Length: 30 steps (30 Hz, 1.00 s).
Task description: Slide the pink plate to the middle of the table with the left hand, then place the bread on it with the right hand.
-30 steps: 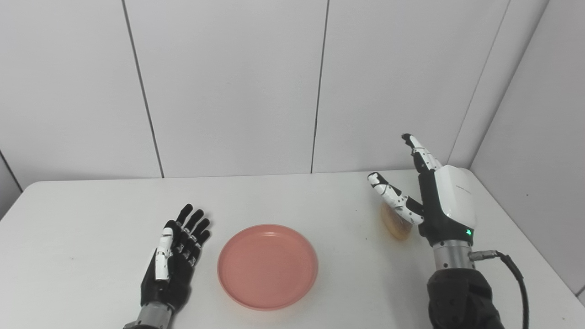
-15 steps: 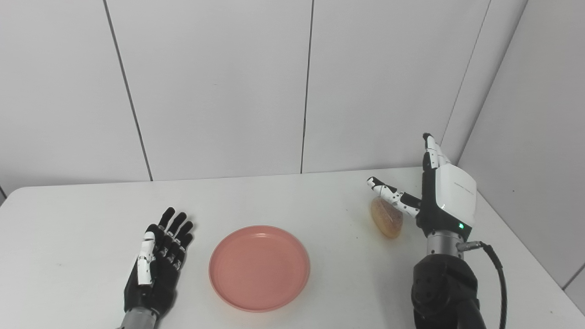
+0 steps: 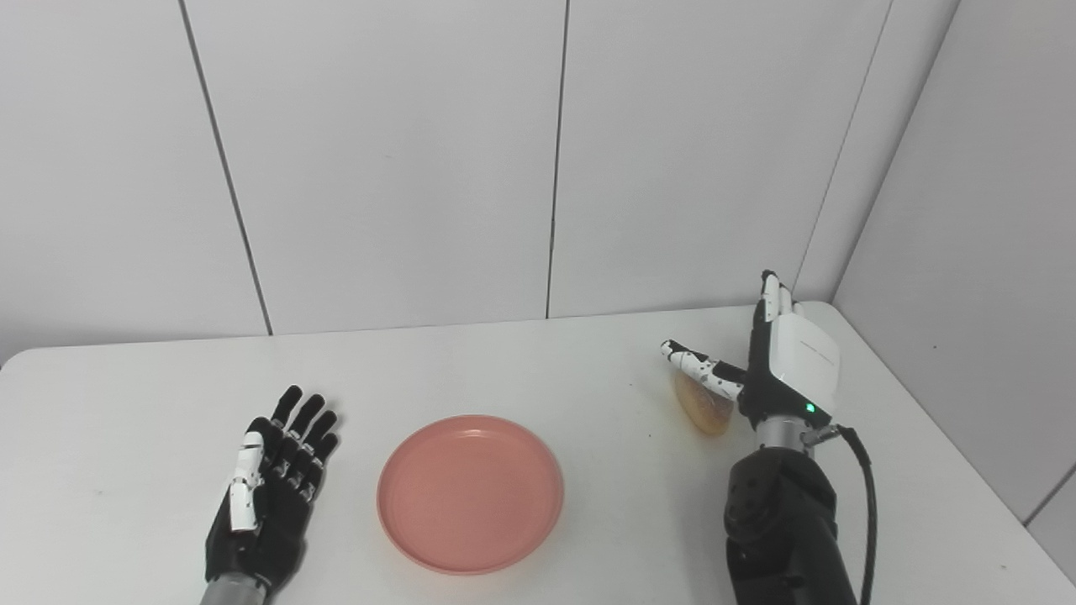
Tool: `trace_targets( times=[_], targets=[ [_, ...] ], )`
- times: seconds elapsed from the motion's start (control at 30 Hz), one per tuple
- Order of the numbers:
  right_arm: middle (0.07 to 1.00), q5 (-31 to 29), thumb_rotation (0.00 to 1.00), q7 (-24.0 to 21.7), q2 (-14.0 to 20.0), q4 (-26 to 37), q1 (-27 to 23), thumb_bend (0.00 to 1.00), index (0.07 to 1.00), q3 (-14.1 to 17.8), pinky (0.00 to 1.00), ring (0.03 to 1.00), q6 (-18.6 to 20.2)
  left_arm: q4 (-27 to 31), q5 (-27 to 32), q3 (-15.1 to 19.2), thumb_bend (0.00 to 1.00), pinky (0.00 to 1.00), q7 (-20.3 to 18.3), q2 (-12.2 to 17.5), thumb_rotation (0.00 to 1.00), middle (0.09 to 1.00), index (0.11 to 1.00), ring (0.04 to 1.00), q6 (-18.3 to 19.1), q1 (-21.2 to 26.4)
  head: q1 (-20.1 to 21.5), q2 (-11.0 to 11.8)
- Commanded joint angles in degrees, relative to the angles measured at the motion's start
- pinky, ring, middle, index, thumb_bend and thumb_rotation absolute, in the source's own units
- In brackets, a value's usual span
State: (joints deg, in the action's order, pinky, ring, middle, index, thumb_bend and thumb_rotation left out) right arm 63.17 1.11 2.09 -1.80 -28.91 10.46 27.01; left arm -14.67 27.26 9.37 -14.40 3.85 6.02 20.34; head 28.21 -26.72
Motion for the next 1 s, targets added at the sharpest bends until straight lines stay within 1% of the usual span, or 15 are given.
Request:
trace_targets(
  times=[0.0, 0.2, 0.37, 0.6, 0.77, 0.87, 0.97],
  targets=[
    [0.976, 1.0, 0.7, 0.5, 0.0, -1.0, -3.4, 0.95, 0.995, 0.9, 0.92, 0.962, -0.1, -1.2, 0.1, 0.2, 0.3, 1.0, 0.0, 0.8, 1.0, 0.964, 0.962, 0.962, 3.0, -2.3, 0.1, -0.1],
    [0.958, 0.4, 0.71, 0.2, -0.3, -6.3, -5.5, 0.95, 0.983, 2.2, 0.91, 0.952, -0.1, -1.0, 0.5, 0.2, 0.29, 1.0, 0.3, 0.9, 1.0, 0.968, 0.969, 0.967, 3.5, -2.3, 0.2, -0.2],
    [0.926, -0.4, 0.72, 1.3, 0.4, -10.2, -6.7, 0.96, 0.962, 2.0, 0.9, 0.925, -0.1, -1.1, 0.4, 0.3, 0.29, 1.0, 0.4, 1.1, 1.0, 0.967, 0.964, 0.964, 3.5, -2.3, 0.6, -0.5],
    [0.966, -1.4, 0.69, 2.4, 1.1, -13.8, -8.0, 0.95, 0.969, 2.1, 0.93, 0.959, -0.1, -0.6, 0.6, 0.3, 0.29, 1.0, 0.3, 1.2, 1.0, 0.972, 0.97, 0.969, 3.8, -2.4, 0.5, -0.8],
    [0.945, -1.6, 0.67, 2.8, 1.4, -15.8, -8.7, 0.94, 0.964, 2.3, 0.93, 0.938, -0.1, 0.3, 0.1, 0.1, 0.29, 1.0, 0.9, 1.3, 1.0, 0.965, 0.962, 0.963, 4.4, -2.7, 0.6, -1.0],
    [0.941, -1.1, 0.68, 2.3, 1.4, -16.6, -9.0, 0.94, 0.962, 2.5, 0.92, 0.933, -0.1, 0.5, 0.2, 0.1, 0.29, 1.0, 0.9, 1.3, 1.0, 0.972, 0.969, 0.97, 4.7, -2.7, 0.6, -1.2],
    [0.922, -1.3, 0.67, 2.8, 1.4, -17.5, -9.3, 0.94, 0.95, 2.8, 0.9, 0.914, -0.1, 0.9, 0.2, 0.1, 0.29, 1.0, 1.0, 1.2, 1.0, 0.962, 0.96, 0.959, 5.0, -2.8, 0.6, -1.3]
  ],
)
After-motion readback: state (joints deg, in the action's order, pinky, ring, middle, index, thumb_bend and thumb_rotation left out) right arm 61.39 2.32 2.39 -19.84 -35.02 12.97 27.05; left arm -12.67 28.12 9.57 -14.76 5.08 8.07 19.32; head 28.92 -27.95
